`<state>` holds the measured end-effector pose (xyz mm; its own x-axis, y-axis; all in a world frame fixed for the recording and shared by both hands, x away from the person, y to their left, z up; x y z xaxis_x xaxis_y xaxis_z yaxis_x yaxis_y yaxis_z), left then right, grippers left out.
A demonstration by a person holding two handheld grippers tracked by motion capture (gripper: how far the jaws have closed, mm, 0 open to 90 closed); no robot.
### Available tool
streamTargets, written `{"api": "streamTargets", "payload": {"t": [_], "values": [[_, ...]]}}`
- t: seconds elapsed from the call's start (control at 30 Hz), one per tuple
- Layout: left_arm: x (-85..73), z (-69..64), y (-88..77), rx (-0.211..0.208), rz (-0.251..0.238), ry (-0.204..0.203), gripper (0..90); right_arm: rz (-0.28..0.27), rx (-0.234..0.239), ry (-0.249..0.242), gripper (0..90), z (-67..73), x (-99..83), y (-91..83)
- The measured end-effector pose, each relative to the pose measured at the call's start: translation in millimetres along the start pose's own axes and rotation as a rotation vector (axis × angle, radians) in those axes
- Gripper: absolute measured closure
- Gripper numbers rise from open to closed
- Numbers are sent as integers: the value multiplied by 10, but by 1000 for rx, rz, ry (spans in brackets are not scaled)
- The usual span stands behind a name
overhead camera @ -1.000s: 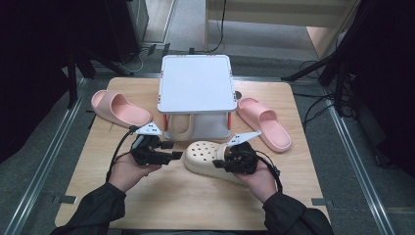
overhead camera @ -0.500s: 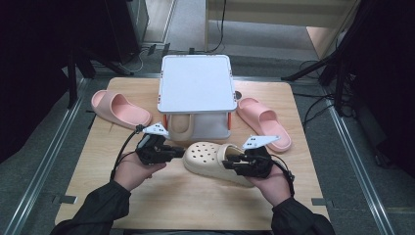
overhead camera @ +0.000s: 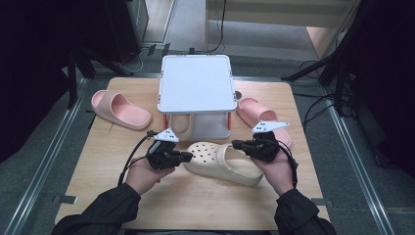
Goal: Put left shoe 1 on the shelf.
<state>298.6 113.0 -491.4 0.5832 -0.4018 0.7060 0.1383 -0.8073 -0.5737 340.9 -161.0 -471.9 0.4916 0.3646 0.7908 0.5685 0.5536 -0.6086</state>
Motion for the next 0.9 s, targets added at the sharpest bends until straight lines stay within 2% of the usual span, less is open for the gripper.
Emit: {"api": "streamTargets", "payload": {"t": [0.17, 0.3, 0.43, 0.6, 0.83, 0.9], "values": [[-73, -6, 83, 1, 18, -10, 869, 19, -29, 4, 900, -106, 20, 165], [-112, -4, 100, 1, 19, -20, 867, 41, -10, 15, 900, -125, -8, 266], [-157, 3, 143, -3, 5, -39, 869, 41, -17, 11, 900, -114, -8, 311], [-196, 8, 233, 22, 36, -29, 868, 49, -16, 8, 900, -112, -7, 353], [-190, 54, 253, 2, 23, -28, 885, 59, -29, -6, 900, -79, -14, 347], [-179, 80, 247, 8, 21, -29, 887, 66, -26, -11, 900, -71, -26, 346]]}}
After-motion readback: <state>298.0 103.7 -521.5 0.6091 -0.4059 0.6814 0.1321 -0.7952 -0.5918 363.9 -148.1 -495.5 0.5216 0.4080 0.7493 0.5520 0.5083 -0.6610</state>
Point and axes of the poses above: each handheld gripper's, and its own axes: y roughly forward along the jaws, x roughly out of its top, z roughly to its left, the point moved 3 cm from there along y, roughly forward along the jaws, and after that the axes turned 14 degrees about -x, right-handed, at the moved point
